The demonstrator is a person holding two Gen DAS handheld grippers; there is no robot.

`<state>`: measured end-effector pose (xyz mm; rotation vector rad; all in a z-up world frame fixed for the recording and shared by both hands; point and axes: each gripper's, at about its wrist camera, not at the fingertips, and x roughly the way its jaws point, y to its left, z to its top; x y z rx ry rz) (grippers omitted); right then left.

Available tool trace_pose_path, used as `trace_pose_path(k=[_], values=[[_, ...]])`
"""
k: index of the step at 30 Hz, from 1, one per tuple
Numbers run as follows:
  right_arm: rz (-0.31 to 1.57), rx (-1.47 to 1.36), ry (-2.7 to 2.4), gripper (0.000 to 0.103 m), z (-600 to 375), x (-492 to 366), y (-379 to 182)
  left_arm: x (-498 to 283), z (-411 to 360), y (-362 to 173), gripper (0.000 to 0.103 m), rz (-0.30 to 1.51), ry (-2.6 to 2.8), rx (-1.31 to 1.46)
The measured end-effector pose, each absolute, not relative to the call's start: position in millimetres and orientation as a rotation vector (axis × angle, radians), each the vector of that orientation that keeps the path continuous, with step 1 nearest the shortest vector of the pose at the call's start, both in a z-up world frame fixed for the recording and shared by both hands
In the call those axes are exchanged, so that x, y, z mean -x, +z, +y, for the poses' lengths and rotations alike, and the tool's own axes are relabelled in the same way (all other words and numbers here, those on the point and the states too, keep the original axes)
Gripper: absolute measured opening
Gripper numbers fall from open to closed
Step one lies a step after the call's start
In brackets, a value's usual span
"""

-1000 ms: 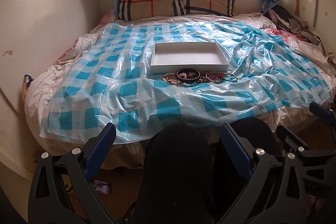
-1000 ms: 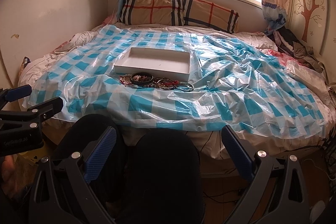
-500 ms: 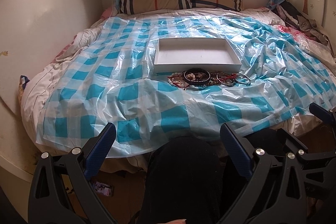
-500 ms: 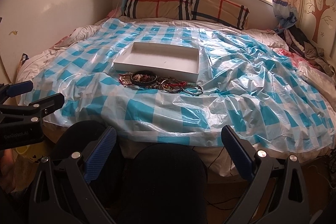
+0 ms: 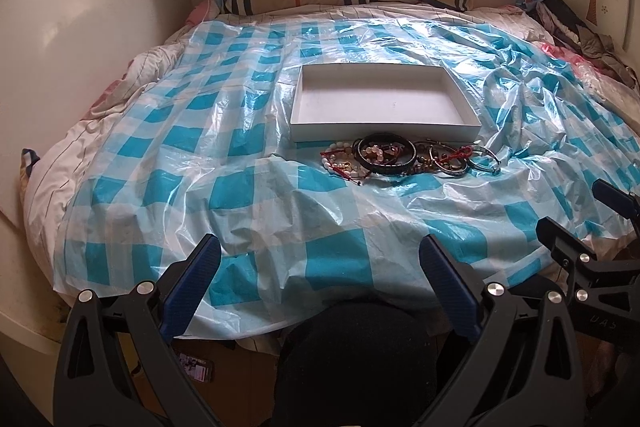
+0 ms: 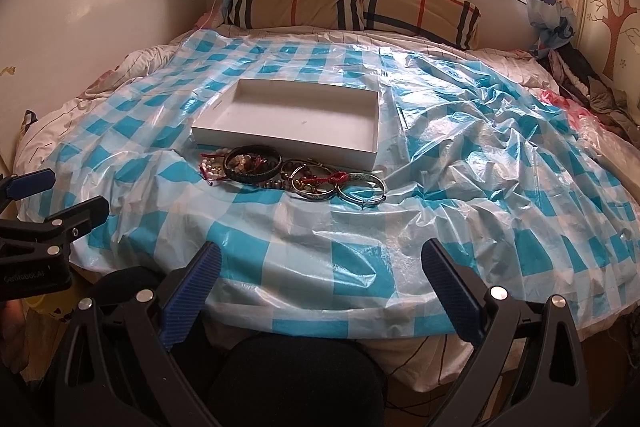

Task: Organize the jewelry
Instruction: 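Grasp the black leather bracelet with the left tool while the right tool grasps the silver bangle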

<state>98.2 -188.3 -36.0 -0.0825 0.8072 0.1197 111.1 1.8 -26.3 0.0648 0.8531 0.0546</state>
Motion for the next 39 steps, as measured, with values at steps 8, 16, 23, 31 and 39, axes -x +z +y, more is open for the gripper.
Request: trace_pose_path(k=[8, 16, 23, 31, 39], values=[[0.816, 0.067, 0.107, 0.096, -198, -140, -45, -141, 3, -40, 0.095, 0.868, 0.058, -0.060], [0.832, 0.057, 0.099, 0.096, -208, -170, -56, -169, 4, -49, 0.095, 0.881, 0.034, -0.044], [0.860, 0.036, 0.127, 0.096, -213, -185, -71, -194, 0, -56, 0.095, 0.885, -0.012, -0.045], [0.888, 0.036, 0.150, 0.096, -216, -204, -86, -235, -17, -69, 0.092, 0.897, -0.092, -0.064], [0.915, 0.019, 0.169, 0.096, -224, -226, -99, -281, -22, -96, 0.070, 0.963, -0.173, -0.010]])
